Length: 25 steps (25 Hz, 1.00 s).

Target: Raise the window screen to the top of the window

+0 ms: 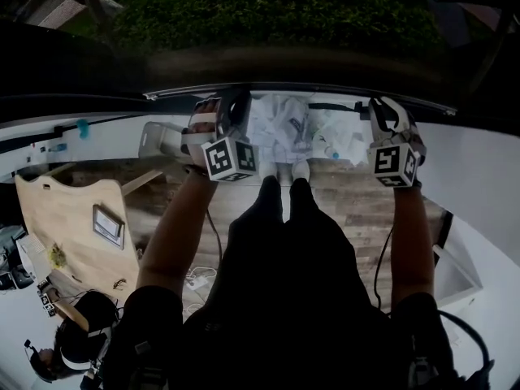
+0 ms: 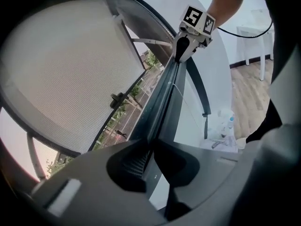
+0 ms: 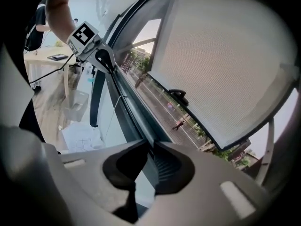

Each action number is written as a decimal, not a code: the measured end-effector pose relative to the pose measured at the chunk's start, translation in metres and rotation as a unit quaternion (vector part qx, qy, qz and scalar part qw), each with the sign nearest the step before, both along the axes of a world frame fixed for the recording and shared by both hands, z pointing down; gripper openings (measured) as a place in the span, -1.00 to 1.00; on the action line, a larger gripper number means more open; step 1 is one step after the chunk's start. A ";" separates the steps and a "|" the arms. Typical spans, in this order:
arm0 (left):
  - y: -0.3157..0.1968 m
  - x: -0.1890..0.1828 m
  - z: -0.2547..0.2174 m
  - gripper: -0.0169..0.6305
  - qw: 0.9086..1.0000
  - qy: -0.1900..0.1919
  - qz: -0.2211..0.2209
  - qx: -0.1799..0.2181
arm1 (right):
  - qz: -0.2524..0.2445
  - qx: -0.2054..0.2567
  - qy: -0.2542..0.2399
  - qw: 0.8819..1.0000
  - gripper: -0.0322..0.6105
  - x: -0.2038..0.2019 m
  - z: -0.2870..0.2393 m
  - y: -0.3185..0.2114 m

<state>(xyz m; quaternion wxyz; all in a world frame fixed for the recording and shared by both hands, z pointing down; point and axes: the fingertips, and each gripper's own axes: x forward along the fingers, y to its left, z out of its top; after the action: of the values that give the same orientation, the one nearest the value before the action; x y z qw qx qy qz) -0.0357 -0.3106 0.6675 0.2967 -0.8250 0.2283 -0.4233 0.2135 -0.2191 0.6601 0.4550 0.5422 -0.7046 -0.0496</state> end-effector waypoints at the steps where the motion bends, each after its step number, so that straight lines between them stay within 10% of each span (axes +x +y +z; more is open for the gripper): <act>1: -0.001 0.000 0.001 -0.81 1.000 0.000 -0.001 -0.003 | 0.001 -0.005 0.006 1.000 -0.77 -0.001 0.001 -0.001; 16: 0.002 -0.003 -0.003 -0.81 1.000 0.008 -0.005 -0.013 | -0.068 -0.033 0.144 0.987 -0.72 -0.007 0.009 0.002; 25: 0.004 -0.002 -0.049 -0.81 1.000 0.020 -0.011 -0.009 | -0.050 0.018 0.130 0.990 -0.76 -0.003 -0.039 0.001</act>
<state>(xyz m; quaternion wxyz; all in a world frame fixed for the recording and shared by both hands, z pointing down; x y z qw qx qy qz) -0.0374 -0.3063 0.6187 0.2799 -0.8333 0.2399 -0.4120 0.2102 -0.2181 0.6209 0.5300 0.5032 -0.6646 -0.1556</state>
